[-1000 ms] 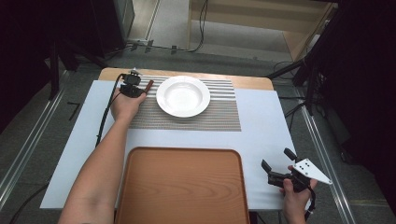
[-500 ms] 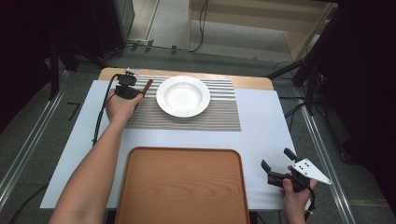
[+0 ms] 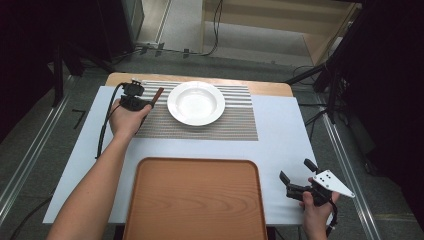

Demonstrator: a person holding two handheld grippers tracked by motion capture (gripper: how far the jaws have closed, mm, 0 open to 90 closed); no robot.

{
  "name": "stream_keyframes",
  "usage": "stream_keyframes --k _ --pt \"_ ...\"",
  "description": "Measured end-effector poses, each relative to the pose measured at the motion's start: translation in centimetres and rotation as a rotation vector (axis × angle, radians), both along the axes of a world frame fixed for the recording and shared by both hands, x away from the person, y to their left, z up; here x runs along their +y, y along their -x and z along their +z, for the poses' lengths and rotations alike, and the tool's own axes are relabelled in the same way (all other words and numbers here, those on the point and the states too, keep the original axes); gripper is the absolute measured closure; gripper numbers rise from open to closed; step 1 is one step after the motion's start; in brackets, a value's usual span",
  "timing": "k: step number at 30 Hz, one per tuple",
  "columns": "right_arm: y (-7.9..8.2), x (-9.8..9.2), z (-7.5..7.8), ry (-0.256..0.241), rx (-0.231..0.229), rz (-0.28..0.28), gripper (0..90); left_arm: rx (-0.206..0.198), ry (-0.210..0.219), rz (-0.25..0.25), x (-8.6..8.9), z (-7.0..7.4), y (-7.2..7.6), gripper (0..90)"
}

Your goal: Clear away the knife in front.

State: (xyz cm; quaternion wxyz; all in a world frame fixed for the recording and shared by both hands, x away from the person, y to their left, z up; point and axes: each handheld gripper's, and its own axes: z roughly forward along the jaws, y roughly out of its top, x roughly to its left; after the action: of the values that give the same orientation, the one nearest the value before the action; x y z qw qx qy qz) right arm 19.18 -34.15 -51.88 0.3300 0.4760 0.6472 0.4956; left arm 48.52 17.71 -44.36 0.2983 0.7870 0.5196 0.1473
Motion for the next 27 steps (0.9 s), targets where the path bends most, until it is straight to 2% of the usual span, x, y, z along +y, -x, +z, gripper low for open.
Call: stream_keyframes --k 8,27 --pt "0.0 0.0 0.0 -0.001 0.0 0.001 0.0 -0.017 -0.017 -0.037 -0.5 0.4 2.0 76.7" --pt "0.0 0.0 0.0 0.002 -0.001 0.001 0.0 -0.074 -0.009 -0.105 -1.5 1.9 7.4 76.7"
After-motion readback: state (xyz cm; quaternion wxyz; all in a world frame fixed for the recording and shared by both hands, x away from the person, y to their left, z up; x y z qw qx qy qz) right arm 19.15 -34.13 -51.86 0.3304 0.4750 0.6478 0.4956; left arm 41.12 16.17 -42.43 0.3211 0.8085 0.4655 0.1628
